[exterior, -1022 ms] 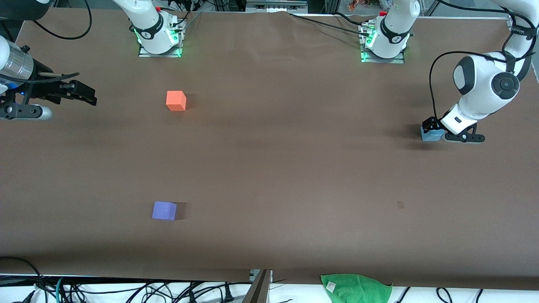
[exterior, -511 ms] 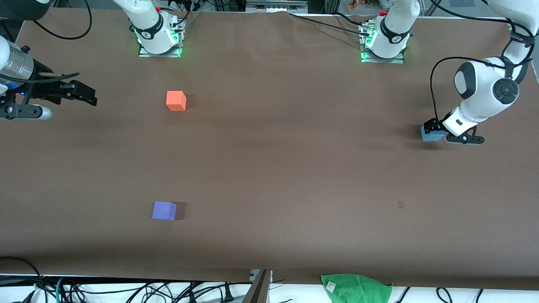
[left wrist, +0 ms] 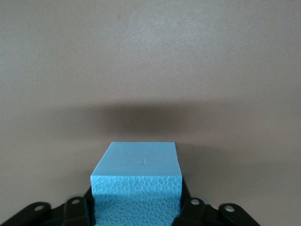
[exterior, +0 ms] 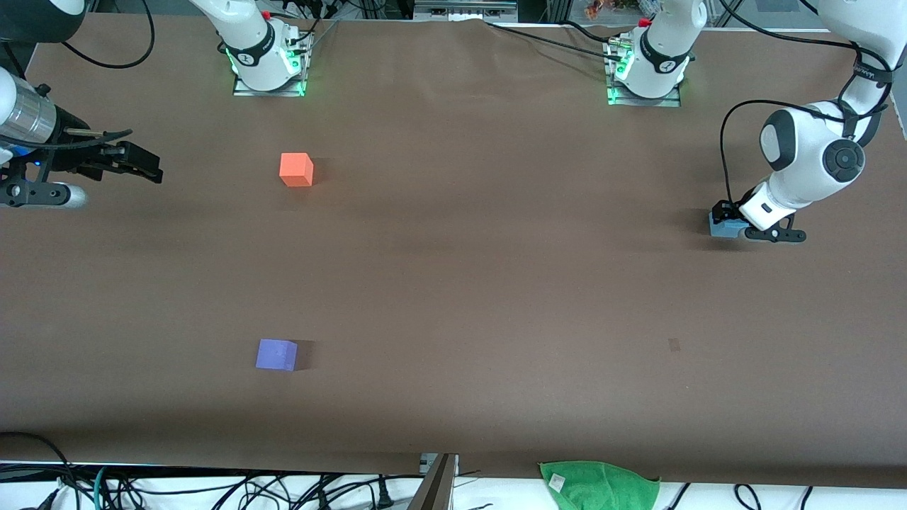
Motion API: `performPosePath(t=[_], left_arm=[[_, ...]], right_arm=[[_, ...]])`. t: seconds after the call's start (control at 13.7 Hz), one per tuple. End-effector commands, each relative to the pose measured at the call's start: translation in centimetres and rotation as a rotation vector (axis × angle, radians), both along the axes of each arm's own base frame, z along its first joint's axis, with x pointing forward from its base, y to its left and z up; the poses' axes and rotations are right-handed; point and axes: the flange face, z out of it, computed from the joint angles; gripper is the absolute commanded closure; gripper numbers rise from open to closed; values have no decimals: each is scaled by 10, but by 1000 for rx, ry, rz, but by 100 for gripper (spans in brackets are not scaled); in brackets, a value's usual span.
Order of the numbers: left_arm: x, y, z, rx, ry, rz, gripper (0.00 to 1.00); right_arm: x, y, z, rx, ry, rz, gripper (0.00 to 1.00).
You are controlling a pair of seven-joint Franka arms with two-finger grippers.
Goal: Place blue block between orange and purple blocks
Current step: 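Lower the left gripper and grasp the light-blue cube, then carry the light-blue cube with the left gripper toward the table middle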
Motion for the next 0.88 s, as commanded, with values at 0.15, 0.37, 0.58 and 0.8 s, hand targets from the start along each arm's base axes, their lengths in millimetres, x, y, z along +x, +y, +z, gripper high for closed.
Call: performPosePath(t=[0.15,0.37,0.58,0.8], left_arm=[[3,2,5,4,-16,-20,100],[14,-13,43,20,-47,-41,100],[38,-38,90,32,-36,-80,97],[77,-90,142,30,46,-122,97]], right_arm=[[3,-3,6,18,-12,8,0],[4,-3,4,18,-9,10,0],[5,-3,4,18,-10,10,0],[8,-9,1,20,-9,-1,0]])
